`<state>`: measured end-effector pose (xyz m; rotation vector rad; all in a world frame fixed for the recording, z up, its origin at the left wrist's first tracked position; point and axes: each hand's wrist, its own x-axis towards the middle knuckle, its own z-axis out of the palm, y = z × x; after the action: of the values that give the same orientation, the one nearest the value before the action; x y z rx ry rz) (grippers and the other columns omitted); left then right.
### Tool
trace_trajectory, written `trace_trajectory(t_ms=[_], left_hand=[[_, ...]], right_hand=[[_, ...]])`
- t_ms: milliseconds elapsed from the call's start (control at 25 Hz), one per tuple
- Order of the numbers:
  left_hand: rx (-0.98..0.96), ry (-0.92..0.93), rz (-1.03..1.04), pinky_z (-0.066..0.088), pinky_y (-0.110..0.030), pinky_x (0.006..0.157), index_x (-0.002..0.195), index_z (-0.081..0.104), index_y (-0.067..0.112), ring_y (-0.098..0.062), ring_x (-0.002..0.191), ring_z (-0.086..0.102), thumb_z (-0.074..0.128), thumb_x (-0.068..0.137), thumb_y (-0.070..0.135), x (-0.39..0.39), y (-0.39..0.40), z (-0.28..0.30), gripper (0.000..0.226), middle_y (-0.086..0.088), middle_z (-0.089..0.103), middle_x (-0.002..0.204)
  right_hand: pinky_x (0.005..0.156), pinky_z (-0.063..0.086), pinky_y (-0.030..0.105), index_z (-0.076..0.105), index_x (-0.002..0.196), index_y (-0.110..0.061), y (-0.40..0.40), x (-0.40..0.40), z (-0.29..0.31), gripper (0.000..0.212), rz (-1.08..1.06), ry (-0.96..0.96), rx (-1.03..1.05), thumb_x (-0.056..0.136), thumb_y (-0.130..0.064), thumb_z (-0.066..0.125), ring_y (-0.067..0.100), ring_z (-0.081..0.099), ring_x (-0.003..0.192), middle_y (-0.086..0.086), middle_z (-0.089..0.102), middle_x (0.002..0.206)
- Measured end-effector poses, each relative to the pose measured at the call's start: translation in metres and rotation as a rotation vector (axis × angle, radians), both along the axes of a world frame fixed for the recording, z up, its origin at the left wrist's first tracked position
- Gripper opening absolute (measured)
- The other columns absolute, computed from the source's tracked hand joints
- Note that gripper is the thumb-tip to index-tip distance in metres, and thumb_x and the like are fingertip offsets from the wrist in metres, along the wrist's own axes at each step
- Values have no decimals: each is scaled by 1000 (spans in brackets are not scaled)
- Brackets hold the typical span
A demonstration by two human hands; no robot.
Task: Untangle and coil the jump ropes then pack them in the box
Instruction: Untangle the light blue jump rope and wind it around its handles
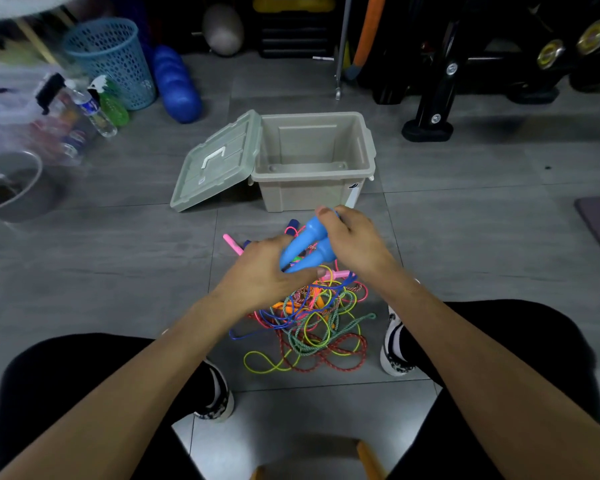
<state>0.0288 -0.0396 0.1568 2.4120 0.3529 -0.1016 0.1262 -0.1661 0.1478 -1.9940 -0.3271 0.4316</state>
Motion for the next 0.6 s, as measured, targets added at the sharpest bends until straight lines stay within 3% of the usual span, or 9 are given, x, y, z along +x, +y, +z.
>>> trace_trajectory(t_ms=[80,160,280,360,520,600], left_hand=[[-362,83,87,35,-24,39,71,54,11,-16,39,45,74,79,44,0,2,1,39,-7,55,54],[-672,135,217,26,-18,34,72,55,10,-14,30,33,73,81,36,-2,6,8,33,-3,48,47],[-1041,145,302,14,-11,34,60,60,17,-7,28,23,71,70,28,-6,25,25,18,2,35,47],[-1140,138,308,13,-11,33,59,52,16,-5,26,22,67,69,17,-9,34,32,18,3,32,46],[-1146,61,349,14,-12,33,62,42,14,-6,27,23,63,72,4,-7,31,24,25,3,33,47],[-1105,0,406,17,-12,34,63,44,12,-8,28,24,62,75,1,-3,28,16,24,-3,34,53]], right_hand=[[56,40,24,61,75,-11,-3,3,3,44,25,109,68,93,-48,46,5,47,50,-9,54,55],[49,37,22,57,66,-15,-8,6,5,47,79,176,131,98,-45,40,4,42,40,-8,50,45],[53,35,21,60,70,-20,-16,10,1,33,114,100,276,99,-26,45,4,41,48,-5,52,56],[57,36,18,62,81,-20,-20,11,-3,23,162,-43,292,98,-17,48,0,44,55,-9,58,67],[58,40,14,65,96,-11,-12,-5,-13,22,258,-244,99,100,-18,44,0,51,60,-7,54,66],[59,46,25,62,97,-11,-3,-18,-20,26,365,-290,26,99,-24,40,8,54,60,1,56,66]])
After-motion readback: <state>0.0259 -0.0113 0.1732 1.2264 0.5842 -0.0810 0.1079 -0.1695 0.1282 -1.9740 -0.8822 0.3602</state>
